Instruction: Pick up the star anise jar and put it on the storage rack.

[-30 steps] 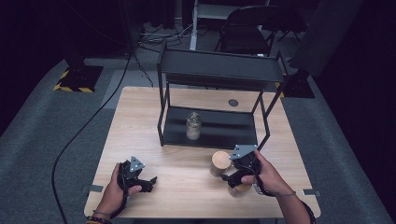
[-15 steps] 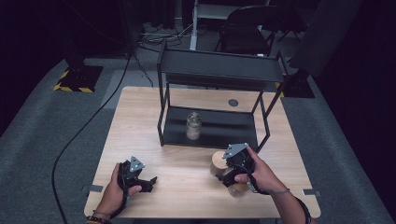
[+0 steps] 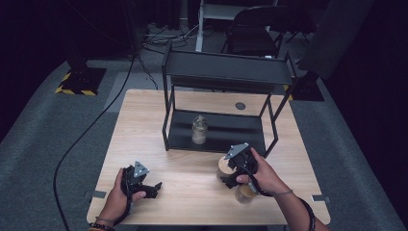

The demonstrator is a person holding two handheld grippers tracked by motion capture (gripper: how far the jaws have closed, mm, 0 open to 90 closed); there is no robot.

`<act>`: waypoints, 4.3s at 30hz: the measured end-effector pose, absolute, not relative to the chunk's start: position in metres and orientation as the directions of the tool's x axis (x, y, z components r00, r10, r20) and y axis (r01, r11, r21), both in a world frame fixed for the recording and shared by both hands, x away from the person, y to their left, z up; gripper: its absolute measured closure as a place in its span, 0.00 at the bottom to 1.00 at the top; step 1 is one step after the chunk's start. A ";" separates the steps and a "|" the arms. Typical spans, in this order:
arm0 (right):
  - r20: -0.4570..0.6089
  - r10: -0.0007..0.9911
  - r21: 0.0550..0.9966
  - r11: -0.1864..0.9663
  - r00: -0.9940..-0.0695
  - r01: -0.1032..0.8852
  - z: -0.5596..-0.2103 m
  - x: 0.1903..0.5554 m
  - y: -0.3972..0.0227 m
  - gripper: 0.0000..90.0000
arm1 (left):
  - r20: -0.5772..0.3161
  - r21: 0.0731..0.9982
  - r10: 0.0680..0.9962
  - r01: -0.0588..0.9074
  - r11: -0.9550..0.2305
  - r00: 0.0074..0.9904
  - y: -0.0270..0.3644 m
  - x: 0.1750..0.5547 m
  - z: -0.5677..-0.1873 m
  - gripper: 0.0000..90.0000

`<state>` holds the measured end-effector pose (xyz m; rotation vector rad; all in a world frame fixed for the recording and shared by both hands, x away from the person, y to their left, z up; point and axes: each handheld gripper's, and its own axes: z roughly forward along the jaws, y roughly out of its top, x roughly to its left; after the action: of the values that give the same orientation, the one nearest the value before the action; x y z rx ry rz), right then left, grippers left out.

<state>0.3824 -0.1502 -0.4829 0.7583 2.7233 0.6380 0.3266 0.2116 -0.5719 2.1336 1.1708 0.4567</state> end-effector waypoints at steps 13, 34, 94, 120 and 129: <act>-0.092 0.549 0.415 0.779 -0.830 0.470 -0.494 0.393 -0.142 0.19 | -0.008 0.688 0.842 0.614 -0.387 0.540 0.212 0.327 -0.572 0.00; -0.048 0.554 0.421 0.766 -0.831 0.486 -0.493 0.399 -0.146 0.26 | -0.008 0.688 0.842 0.614 -0.387 0.540 0.212 0.327 -0.572 0.00; -0.105 0.574 0.499 0.736 -0.812 0.456 -0.446 0.443 -0.151 0.27 | -0.008 0.688 0.842 0.613 -0.387 0.540 0.212 0.327 -0.572 0.00; -0.110 0.614 0.527 0.703 -0.782 0.478 -0.434 0.473 -0.145 0.27 | -0.008 0.689 0.842 0.613 -0.387 0.540 0.212 0.327 -0.572 0.00; -0.112 0.625 0.532 0.694 -0.772 0.485 -0.433 0.482 -0.145 0.27 | -0.008 0.689 0.842 0.613 -0.387 0.540 0.212 0.327 -0.572 0.00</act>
<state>0.4819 -0.1447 -0.4330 0.8805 2.6213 0.7046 0.3268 0.2116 -0.5720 2.1322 1.1696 0.4575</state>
